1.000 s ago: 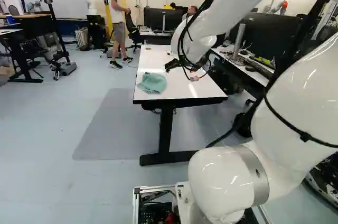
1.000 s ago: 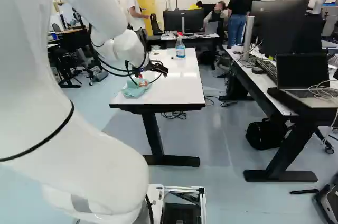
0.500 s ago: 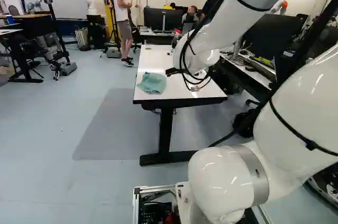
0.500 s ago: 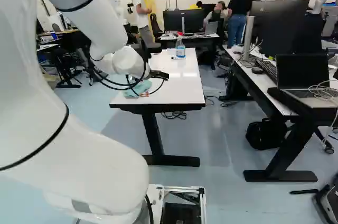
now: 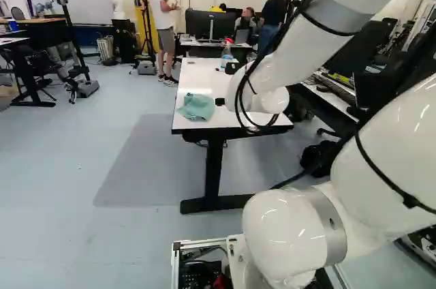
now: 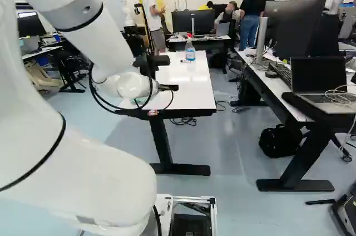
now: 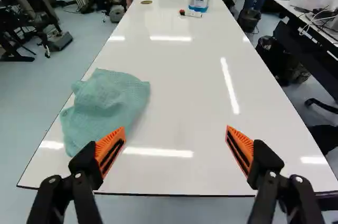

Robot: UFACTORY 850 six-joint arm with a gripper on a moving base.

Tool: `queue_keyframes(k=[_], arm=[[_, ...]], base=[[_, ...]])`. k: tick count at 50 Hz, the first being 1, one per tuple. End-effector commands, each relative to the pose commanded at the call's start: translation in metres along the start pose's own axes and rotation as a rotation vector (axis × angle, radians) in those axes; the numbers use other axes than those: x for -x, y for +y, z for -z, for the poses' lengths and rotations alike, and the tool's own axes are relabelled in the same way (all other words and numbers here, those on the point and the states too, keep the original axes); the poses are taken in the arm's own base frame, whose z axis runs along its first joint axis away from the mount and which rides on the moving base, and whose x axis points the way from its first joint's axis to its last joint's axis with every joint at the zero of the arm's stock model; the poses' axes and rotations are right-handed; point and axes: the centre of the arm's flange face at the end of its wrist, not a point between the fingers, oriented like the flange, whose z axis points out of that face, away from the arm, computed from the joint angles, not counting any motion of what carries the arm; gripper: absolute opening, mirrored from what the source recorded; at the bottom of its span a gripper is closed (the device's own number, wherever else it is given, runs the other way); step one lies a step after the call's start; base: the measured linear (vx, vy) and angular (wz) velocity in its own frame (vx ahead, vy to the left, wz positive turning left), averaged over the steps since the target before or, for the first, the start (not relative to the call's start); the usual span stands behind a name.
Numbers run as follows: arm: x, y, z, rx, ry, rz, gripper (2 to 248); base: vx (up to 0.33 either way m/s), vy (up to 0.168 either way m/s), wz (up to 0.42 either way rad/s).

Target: Clean the table with the green towel

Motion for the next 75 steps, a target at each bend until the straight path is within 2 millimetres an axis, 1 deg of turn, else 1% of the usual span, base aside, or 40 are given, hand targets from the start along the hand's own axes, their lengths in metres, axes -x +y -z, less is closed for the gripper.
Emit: queue_keyframes(k=[20, 41, 58, 75], arm=[[0.035, 0.002, 0.017, 0.005, 0.082, -0.002, 247], [0.06, 0.003, 0.031, 0.008, 0.143, -0.004, 247], [0.072, 0.003, 0.039, 0.01, 0.173, -0.005, 247], [0.078, 0.003, 0.042, 0.011, 0.186, -0.005, 247]], base=[[0.0, 0.0, 0.0], [0.0, 0.0, 0.0], [0.0, 0.0, 0.0], [0.0, 0.0, 0.0]])
